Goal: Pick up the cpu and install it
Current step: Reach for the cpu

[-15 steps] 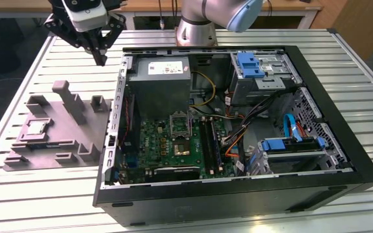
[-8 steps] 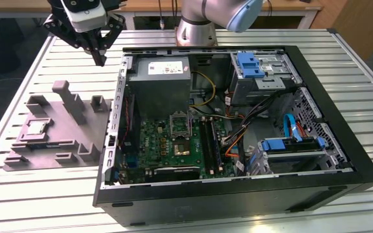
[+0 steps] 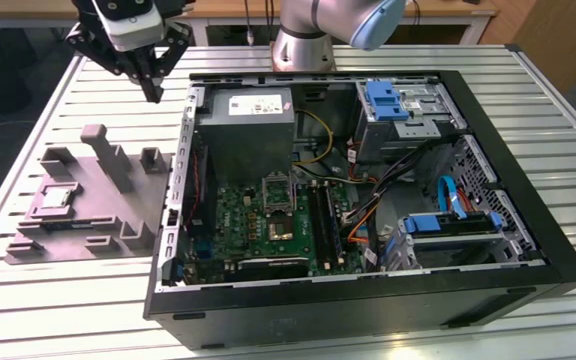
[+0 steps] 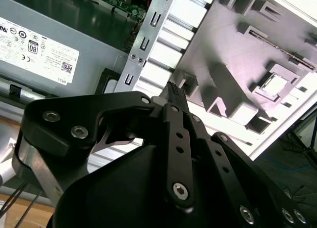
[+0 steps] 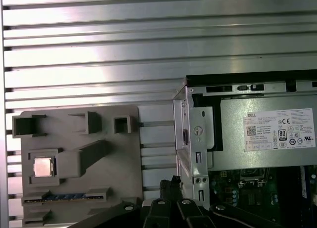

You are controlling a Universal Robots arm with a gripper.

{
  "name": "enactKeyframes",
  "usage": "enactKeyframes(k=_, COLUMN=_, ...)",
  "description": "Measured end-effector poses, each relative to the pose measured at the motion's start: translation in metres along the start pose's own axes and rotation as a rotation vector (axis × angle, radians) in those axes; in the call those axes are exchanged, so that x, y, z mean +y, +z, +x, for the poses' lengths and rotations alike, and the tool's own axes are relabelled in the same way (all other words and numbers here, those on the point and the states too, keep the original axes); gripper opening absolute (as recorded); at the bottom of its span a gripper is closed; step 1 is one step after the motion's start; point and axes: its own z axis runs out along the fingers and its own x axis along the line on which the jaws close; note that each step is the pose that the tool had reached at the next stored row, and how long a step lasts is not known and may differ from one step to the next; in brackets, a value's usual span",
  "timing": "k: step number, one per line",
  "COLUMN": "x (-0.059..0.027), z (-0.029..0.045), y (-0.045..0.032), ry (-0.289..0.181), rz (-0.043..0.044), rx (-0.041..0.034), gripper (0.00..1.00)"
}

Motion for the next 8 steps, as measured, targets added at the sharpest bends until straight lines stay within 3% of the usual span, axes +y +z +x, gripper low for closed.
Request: enactKeyframes(k=8, x=-0.0001, z=0.0014, y=0.0008, ry=0.000, rz=0.0000, rx=0.0005, gripper=0.11)
